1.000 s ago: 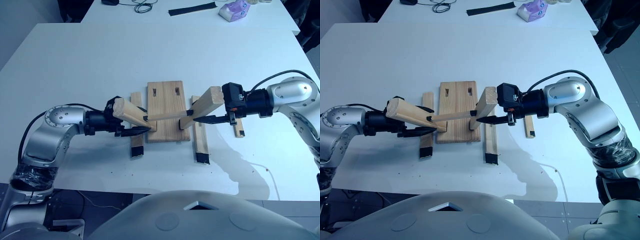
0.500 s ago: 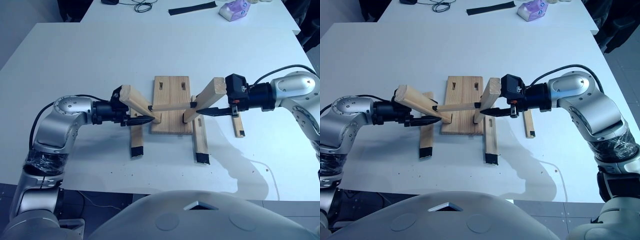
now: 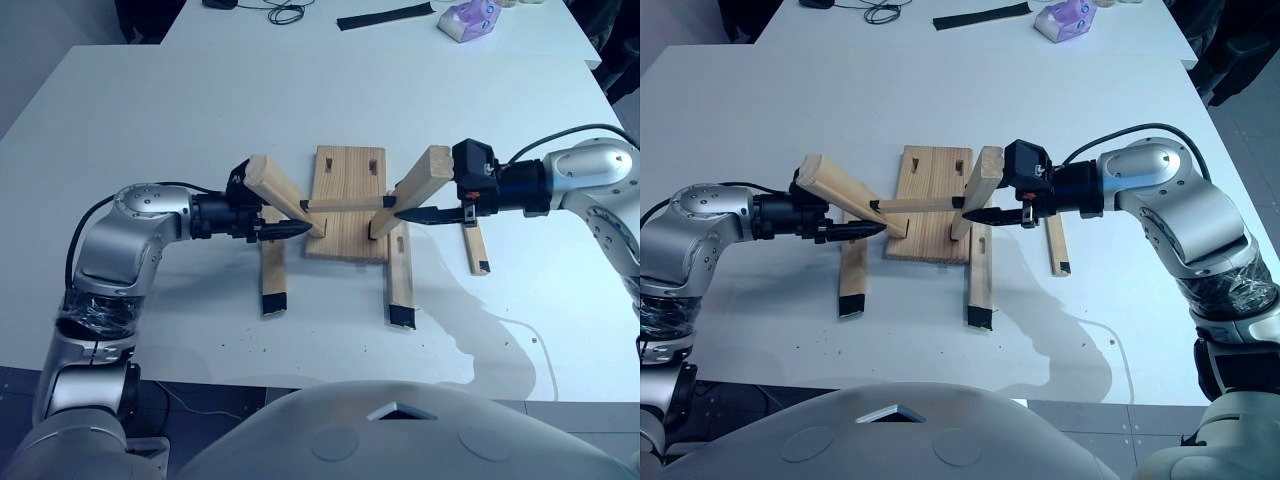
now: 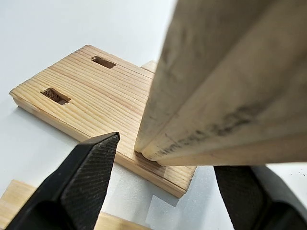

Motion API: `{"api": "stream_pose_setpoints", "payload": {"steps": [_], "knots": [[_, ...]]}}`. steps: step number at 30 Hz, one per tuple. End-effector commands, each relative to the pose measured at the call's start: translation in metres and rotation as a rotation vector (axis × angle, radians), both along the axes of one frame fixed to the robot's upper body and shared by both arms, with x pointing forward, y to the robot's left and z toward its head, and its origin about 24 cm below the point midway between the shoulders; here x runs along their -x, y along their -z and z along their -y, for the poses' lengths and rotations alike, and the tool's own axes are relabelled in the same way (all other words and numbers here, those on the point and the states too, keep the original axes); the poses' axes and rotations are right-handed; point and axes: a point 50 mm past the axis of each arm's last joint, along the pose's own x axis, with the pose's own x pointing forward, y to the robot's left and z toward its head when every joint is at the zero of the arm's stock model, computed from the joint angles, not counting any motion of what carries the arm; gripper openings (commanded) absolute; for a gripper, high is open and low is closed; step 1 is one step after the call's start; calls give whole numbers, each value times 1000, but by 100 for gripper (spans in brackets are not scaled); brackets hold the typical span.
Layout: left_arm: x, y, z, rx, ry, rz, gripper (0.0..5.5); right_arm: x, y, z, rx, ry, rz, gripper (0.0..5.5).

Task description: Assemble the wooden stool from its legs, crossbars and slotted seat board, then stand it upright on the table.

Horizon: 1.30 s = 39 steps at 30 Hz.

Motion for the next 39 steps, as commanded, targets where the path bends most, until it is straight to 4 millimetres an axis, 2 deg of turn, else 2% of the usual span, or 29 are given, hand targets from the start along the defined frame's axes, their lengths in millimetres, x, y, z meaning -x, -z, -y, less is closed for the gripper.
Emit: {"api": "stream_pose_setpoints", "payload": {"steps": [1, 9, 15, 27, 33, 39], "knots": [[27, -60, 92, 200, 521, 317, 336, 31, 59, -42, 121, -124, -249, 203], [27, -69, 73, 195, 509, 301, 336, 41, 60, -32, 105, -122, -269, 203], [26, -67, 53, 150, 488, 282, 336, 44, 63, -30, 102, -107, -272, 203], [30, -68, 16, 125, 562, 130, 336, 44, 62, -27, 115, -108, -254, 203], [21, -62, 0, 99, 522, 71, 336, 45, 61, -27, 114, -117, -255, 203], [25, -39, -20, 3, 527, 27, 336, 44, 58, -27, 116, -128, -254, 203]]}}
